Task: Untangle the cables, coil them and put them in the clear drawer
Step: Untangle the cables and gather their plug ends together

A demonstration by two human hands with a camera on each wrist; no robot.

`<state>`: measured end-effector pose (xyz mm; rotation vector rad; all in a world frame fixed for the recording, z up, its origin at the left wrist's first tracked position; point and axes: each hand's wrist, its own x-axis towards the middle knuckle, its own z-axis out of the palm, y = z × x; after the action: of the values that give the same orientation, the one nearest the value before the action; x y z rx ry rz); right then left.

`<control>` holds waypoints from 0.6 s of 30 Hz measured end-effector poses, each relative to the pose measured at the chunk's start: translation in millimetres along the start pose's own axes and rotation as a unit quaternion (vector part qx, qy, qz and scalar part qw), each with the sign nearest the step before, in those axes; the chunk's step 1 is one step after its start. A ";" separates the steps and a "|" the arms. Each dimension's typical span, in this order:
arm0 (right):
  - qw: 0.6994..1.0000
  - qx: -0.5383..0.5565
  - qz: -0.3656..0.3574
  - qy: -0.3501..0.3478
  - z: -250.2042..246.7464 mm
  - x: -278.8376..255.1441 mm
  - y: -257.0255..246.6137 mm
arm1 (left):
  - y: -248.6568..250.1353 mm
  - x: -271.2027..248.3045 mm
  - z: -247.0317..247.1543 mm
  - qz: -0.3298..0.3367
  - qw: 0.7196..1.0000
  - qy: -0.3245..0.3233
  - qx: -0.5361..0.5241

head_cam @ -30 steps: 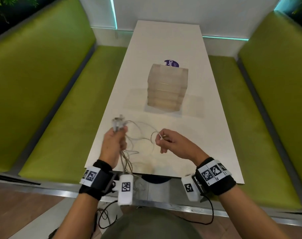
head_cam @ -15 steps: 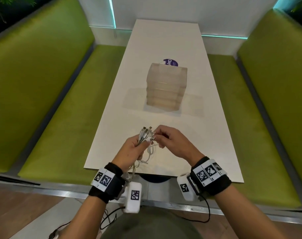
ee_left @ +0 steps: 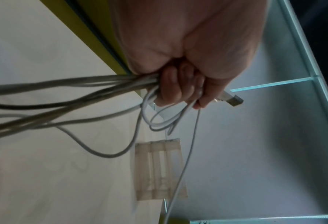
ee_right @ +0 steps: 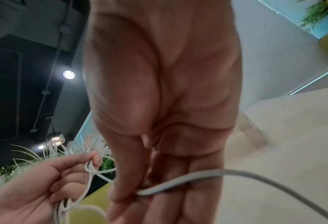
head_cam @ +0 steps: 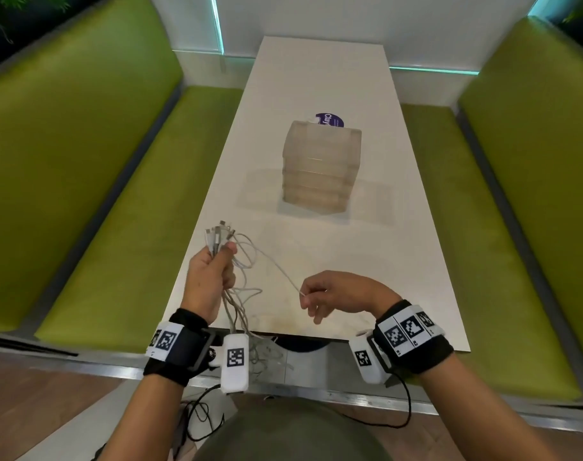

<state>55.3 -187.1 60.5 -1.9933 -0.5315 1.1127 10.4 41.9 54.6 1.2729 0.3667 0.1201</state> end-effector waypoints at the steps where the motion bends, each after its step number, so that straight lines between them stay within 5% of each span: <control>1: 1.000 0.013 0.004 -0.011 2.2 -0.9 2.3 | 2.0 1.3 -1.0 0.004 1.000 0.005 0.001; 5: 0.997 0.061 -0.012 -0.055 12.3 -3.3 1.5 | 0.9 -0.4 4.8 0.009 0.999 -0.007 0.042; 11: 0.995 -0.011 -0.078 -0.060 31.2 6.4 4.7 | -10.1 -0.9 16.8 0.011 0.993 -0.041 0.108; 18: 0.998 -0.064 0.018 0.006 29.8 17.5 22.0 | -15.9 -6.1 15.4 -0.016 0.983 -0.091 0.162</control>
<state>39.1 -176.2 24.5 -2.1274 -0.5746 1.1121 8.1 21.4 44.5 1.5852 0.2549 -0.0864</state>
